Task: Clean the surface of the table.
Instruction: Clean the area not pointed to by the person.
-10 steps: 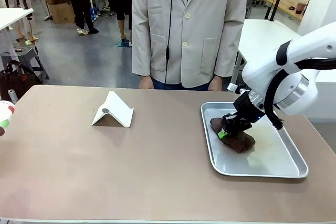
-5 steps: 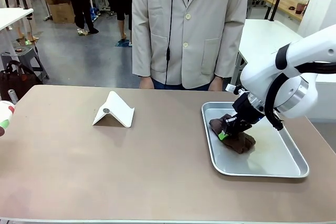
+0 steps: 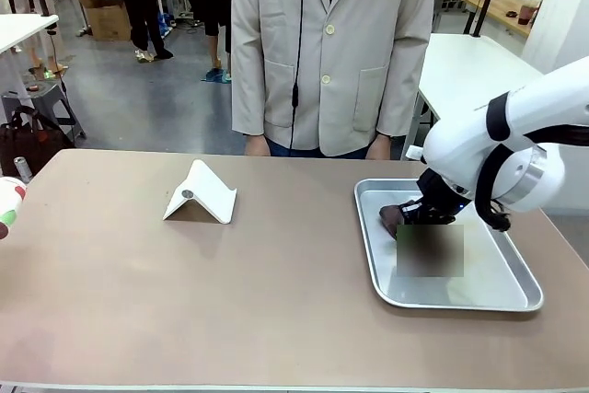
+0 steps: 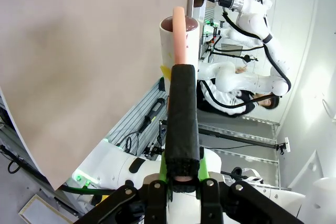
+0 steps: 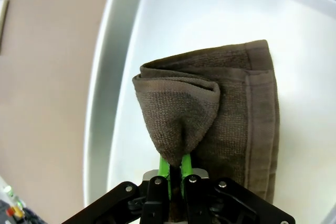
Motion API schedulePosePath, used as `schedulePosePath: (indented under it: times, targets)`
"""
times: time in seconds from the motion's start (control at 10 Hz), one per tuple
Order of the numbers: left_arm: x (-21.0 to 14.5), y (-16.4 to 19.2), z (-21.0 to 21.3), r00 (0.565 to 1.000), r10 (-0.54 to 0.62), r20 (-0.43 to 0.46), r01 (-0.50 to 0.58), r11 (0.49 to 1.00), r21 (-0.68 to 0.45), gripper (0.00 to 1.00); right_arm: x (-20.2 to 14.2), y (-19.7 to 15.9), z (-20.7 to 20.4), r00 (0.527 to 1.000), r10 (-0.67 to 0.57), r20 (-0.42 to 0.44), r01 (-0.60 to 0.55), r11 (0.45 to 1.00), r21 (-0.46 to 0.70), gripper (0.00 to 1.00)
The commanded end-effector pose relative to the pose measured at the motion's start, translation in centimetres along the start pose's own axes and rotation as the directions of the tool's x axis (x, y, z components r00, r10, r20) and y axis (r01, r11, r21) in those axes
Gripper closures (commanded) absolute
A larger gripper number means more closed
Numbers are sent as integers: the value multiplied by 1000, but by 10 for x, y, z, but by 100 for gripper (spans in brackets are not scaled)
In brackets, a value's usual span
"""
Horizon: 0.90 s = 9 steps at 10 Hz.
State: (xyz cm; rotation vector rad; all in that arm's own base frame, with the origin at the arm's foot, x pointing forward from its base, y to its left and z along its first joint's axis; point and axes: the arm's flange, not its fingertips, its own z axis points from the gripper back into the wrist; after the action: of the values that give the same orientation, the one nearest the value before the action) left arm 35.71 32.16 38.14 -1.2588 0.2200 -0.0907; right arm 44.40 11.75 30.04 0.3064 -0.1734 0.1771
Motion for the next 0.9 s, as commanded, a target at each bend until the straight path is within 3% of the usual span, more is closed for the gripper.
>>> schedulePosePath:
  times: [0.0,0.5,0.8]
  targets:
    - [-3,-9,3,1000,4,0,-4,1000,-4,97,-15,-58,-13,997,-82,-5,80,986,-146,100]
    - [-3,-9,3,1000,4,0,-4,1000,-4,97,-21,-117,12,963,-261,61,266,959,-96,100]
    - [-3,-9,3,1000,4,0,-4,1000,-4,97,-26,-125,35,944,-307,124,292,948,124,100]
